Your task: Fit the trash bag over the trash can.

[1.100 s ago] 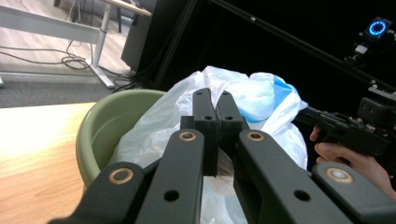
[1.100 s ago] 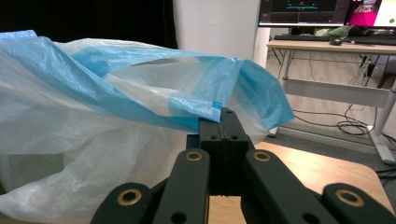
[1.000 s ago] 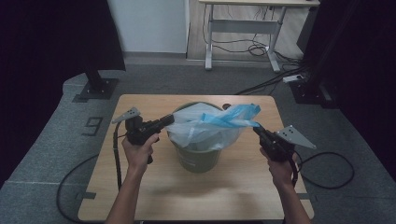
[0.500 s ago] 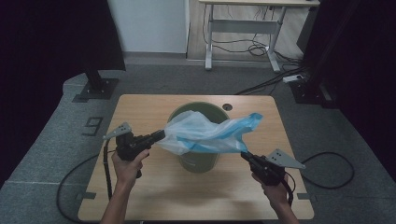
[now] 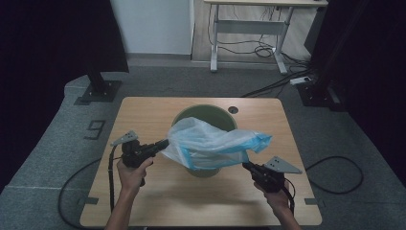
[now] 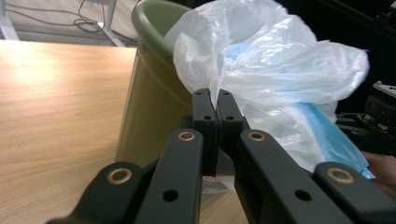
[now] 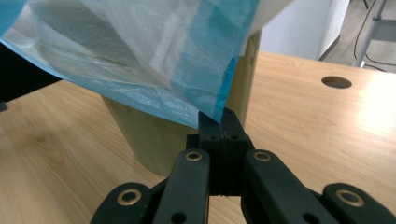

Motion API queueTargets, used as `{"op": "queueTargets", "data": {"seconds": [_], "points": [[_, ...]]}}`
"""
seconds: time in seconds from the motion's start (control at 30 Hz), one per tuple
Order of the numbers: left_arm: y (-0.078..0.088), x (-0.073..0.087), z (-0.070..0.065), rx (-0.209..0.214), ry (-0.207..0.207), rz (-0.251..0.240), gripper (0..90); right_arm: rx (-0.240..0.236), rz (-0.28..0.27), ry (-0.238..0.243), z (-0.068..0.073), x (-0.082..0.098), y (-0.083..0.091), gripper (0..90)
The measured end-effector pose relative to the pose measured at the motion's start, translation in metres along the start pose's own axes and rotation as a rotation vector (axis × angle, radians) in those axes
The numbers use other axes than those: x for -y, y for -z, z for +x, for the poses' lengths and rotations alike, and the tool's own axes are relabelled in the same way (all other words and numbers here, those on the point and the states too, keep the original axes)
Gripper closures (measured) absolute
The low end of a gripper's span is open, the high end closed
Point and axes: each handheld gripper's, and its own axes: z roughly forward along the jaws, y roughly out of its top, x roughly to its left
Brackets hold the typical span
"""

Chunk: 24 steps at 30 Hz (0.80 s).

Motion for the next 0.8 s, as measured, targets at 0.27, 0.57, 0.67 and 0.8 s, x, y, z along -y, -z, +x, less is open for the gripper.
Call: {"op": "queueTargets", "data": {"seconds": [0.27,0.57,0.67,0.8], "points": [[-0.004,0.007,0.012,-0.014,0.041,0.009,88.9,0.006,0.041,-0.006,-0.002,0.008,-0.015,88.7],[-0.014,0.007,0.016,-0.041,0.048,0.024,88.7,0.037,0.06,-0.002,-0.01,0.012,-0.025,88.7],[-0.014,0.007,0.016,-0.046,0.043,0.032,88.4,0.043,0.064,0.005,-0.01,0.011,-0.027,88.7],[-0.009,0.008,0.013,-0.021,0.033,0.017,83.8,0.049,0.065,0.001,-0.01,0.009,-0.028,88.7]]}}
